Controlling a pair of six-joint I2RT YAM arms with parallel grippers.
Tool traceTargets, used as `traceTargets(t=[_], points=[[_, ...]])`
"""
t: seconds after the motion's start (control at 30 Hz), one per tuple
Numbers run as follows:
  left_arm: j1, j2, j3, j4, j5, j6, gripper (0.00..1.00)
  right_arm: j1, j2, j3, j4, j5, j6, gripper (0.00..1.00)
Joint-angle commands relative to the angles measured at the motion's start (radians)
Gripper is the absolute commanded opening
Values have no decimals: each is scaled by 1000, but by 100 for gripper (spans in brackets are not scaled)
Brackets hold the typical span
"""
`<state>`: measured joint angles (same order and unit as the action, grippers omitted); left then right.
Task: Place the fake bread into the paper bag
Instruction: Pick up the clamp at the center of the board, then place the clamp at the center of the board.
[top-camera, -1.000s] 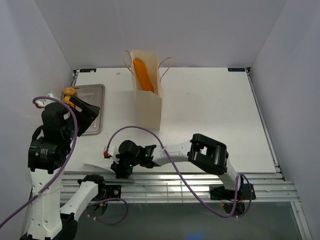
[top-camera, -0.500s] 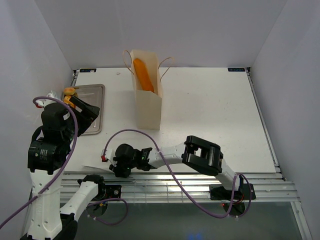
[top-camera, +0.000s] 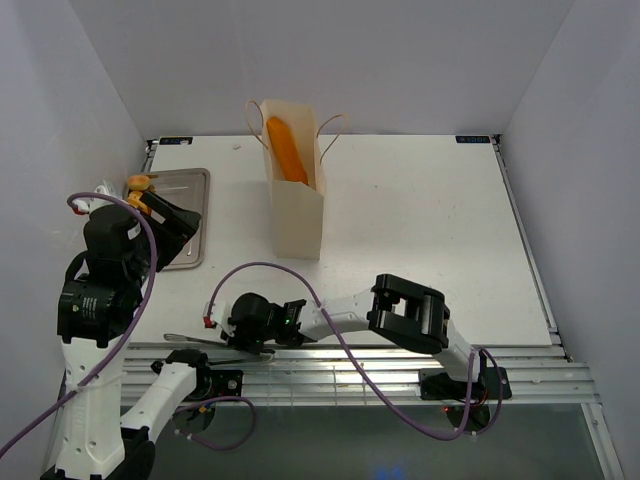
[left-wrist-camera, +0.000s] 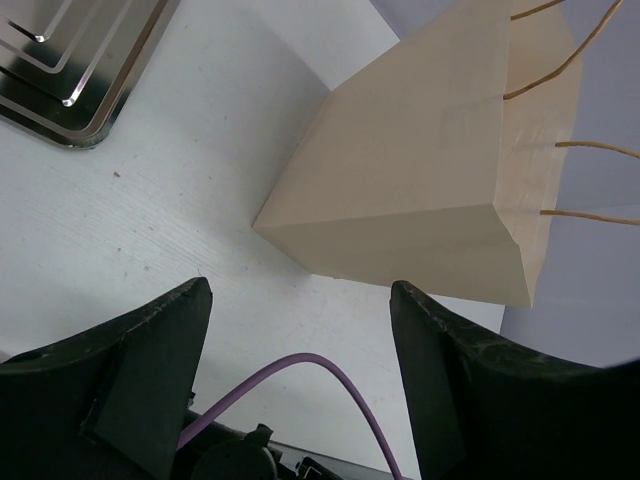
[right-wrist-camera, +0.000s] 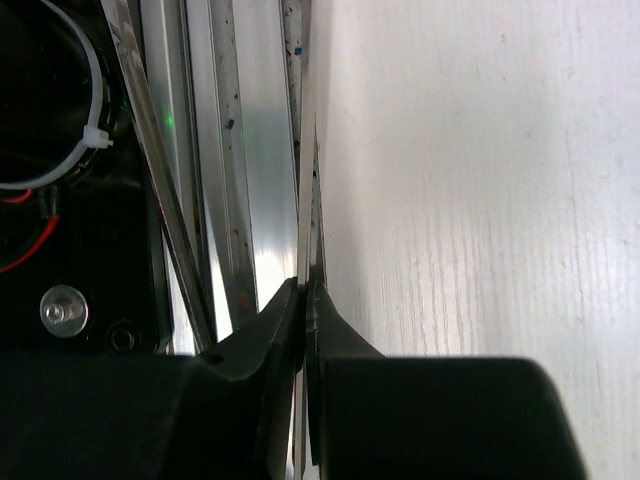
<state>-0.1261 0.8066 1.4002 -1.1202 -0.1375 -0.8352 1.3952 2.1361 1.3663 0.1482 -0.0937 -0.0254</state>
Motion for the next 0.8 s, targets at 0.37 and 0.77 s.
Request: traceTargets(t=[0.37, 0.77], points=[[3, 28, 46, 163, 230, 36, 75, -44, -137, 109, -148, 478, 97, 8], [3, 28, -182, 164, 204, 54, 69, -226, 5, 206, -322, 592, 467, 8]])
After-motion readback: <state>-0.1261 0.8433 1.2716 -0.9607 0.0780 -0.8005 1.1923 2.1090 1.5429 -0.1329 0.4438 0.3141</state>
